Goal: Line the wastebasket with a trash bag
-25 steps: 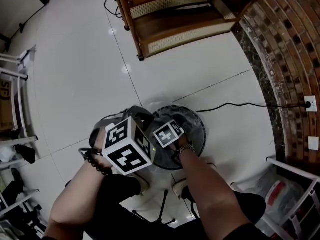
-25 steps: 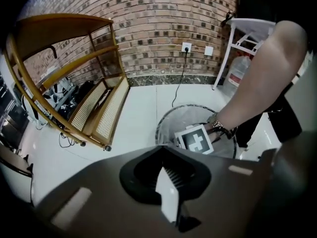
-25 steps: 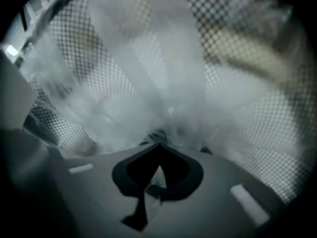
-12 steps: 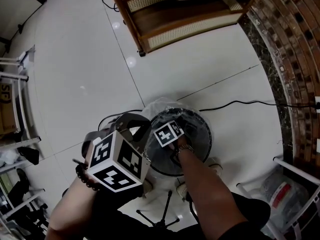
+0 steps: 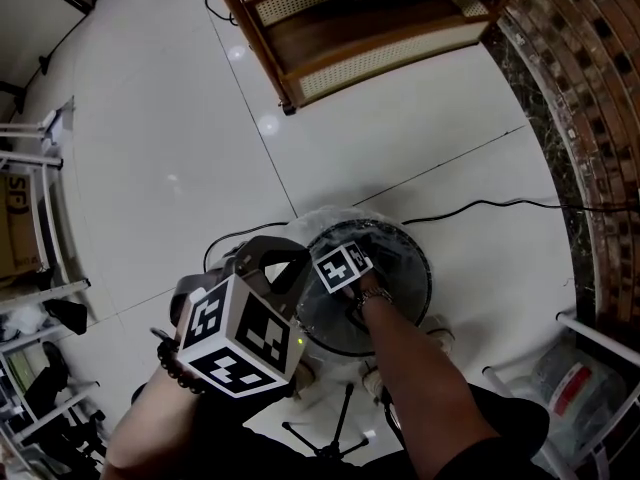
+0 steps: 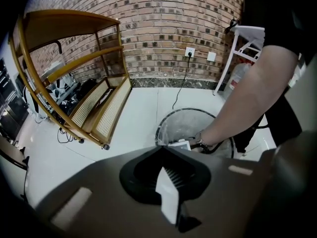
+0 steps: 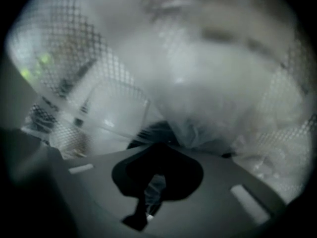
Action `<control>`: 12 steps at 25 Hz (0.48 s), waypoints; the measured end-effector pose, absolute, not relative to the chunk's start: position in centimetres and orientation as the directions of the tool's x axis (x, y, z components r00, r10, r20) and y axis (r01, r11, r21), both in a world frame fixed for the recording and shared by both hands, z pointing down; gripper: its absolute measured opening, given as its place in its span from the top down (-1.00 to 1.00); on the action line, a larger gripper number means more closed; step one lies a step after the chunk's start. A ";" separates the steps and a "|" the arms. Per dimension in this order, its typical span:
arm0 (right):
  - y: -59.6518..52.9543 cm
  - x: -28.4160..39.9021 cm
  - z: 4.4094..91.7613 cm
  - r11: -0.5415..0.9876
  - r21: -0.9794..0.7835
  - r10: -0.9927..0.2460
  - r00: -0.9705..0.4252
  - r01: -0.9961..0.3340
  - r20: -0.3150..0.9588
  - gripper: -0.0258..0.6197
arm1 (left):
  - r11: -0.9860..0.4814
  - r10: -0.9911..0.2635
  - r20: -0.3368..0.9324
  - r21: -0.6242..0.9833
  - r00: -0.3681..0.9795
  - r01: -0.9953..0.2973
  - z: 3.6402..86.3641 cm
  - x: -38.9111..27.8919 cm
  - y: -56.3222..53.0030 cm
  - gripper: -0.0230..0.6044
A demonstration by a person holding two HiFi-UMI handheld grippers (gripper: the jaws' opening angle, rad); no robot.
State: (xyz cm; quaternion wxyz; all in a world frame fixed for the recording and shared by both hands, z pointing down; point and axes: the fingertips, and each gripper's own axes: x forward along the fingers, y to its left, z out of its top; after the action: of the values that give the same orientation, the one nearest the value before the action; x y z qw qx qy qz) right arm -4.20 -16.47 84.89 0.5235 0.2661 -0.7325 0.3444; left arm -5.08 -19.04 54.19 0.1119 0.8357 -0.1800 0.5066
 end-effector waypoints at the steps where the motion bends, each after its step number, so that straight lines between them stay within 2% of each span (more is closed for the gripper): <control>1: -16.5 -4.2 85.0 0.619 -0.228 -0.030 -0.312 -0.752 0.950 0.92 | -0.910 -0.187 0.886 0.006 0.423 -0.415 54.2 -5.0 -19.0 0.92; 5: -16.8 -4.4 84.5 0.601 -0.245 -0.047 -0.340 -0.760 0.939 0.92 | -0.912 -0.188 0.885 0.004 0.426 -0.411 54.2 -4.9 -19.0 0.92; 9: -17.2 -4.5 82.7 0.594 -0.266 -0.056 -0.369 -0.760 0.928 0.64 | -0.912 -0.201 0.879 -0.006 0.433 -0.411 53.9 -4.8 -19.2 0.92; 12: -16.8 -4.2 81.4 0.597 -0.264 -0.053 -0.366 -0.757 0.929 0.59 | -0.911 -0.218 0.868 -0.017 0.445 -0.412 53.2 -4.7 -19.3 0.92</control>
State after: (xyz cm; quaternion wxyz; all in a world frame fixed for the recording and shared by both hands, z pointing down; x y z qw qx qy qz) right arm -4.20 -16.85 81.43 0.4933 0.2718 -0.7451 0.3572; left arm -4.68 -19.25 53.18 0.0987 0.8443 -0.1865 0.4925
